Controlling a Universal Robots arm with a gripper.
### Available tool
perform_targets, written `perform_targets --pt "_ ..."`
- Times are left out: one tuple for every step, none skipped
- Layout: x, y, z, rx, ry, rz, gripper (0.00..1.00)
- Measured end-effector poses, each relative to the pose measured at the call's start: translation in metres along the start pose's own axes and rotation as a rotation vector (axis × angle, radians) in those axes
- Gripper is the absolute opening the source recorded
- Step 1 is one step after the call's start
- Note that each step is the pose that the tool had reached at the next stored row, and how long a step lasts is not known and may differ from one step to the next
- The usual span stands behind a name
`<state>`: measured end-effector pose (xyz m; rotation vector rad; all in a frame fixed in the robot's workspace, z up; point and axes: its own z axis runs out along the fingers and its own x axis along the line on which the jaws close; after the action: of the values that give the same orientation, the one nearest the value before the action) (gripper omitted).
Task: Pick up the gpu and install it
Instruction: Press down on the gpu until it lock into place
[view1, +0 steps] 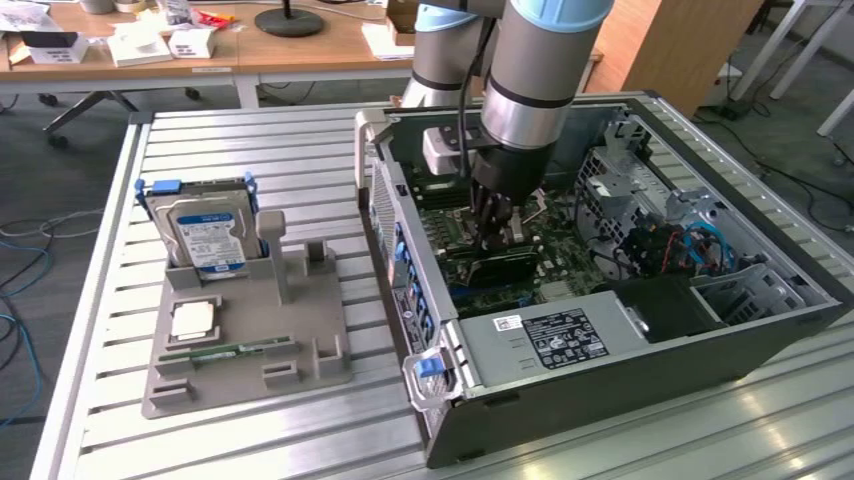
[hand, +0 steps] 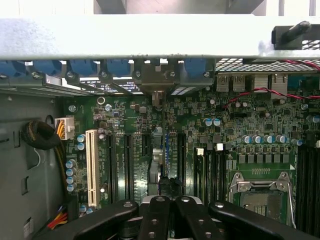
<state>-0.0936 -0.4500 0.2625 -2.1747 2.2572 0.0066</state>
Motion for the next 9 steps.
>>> perform_targets --pt "0.0 0.0 0.0 0.0 0.0 0.0 0.11" --pt "0.0 0.0 0.0 0.0 0.0 0.0 0.11" --pt "0.0 0.0 0.0 -0.0001 0.0001 0.0 0.11" --pt "0.0 0.0001 0.0001 -0.0001 0.0 0.0 0.11" --pt "0.0 0.0002 0.0003 0.0 0.0002 0.0 0.11" --pt "0.0001 0.0003 0.0005 -0.0001 0.0004 0.0 0.11" --pt "0.0 0.0006 0.001 -0.0002 -0.0004 0.0 0.11" --pt "0.0 0.0007 0.001 -0.0001 -0.0002 0.0 0.11" --pt "0.0 0.0007 0.001 0.0 -0.0002 0.0 0.11"
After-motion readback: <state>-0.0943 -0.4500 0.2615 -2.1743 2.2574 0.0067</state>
